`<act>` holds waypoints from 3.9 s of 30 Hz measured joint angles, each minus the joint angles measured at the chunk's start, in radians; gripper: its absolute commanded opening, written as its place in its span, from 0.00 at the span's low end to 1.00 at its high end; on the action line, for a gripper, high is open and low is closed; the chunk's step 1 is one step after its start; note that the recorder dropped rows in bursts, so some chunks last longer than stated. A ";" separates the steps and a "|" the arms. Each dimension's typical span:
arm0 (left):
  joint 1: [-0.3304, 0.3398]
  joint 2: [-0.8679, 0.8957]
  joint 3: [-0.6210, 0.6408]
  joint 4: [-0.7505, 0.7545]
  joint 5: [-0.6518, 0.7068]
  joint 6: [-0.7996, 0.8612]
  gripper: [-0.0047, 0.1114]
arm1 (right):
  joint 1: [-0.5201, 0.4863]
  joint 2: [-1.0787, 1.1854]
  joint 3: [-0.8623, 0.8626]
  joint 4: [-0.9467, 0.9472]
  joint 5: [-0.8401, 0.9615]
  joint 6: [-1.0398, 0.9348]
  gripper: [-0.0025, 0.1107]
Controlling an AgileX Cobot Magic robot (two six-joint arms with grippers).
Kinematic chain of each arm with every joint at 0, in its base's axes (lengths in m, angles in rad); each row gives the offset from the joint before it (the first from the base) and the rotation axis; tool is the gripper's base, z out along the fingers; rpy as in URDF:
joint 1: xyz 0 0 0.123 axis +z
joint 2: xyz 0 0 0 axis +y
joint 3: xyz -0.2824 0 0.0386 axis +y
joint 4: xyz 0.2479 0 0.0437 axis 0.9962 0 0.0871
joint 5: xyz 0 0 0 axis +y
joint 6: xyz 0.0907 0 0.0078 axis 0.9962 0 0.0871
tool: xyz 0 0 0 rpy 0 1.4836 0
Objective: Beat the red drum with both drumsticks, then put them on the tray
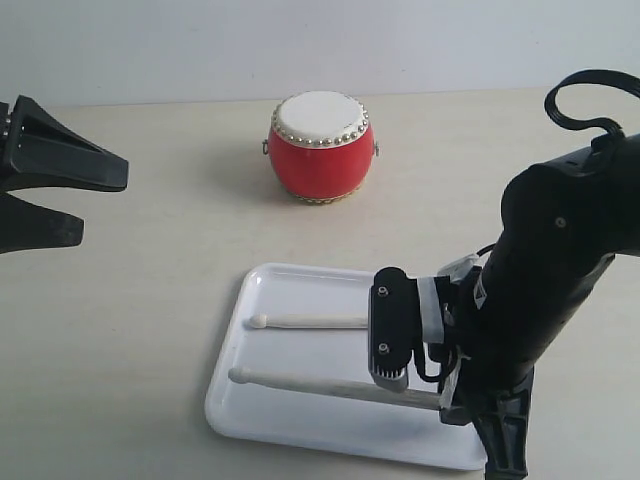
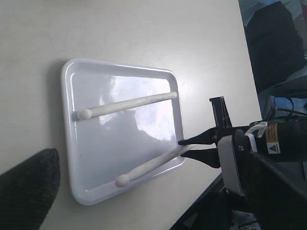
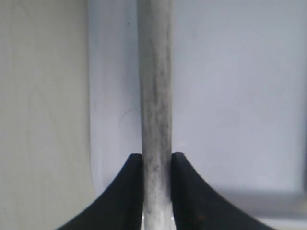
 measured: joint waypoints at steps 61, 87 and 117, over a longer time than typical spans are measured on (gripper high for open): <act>0.000 -0.026 0.000 0.060 -0.045 0.095 0.04 | -0.007 -0.213 0.000 0.045 -0.172 0.513 0.02; -0.269 -0.287 0.088 0.161 -0.502 0.289 0.04 | -0.268 -0.303 0.000 0.426 -0.390 0.627 0.02; -0.272 -0.595 0.089 0.164 -0.518 0.289 0.04 | -0.268 -0.304 0.000 0.426 -0.409 0.627 0.02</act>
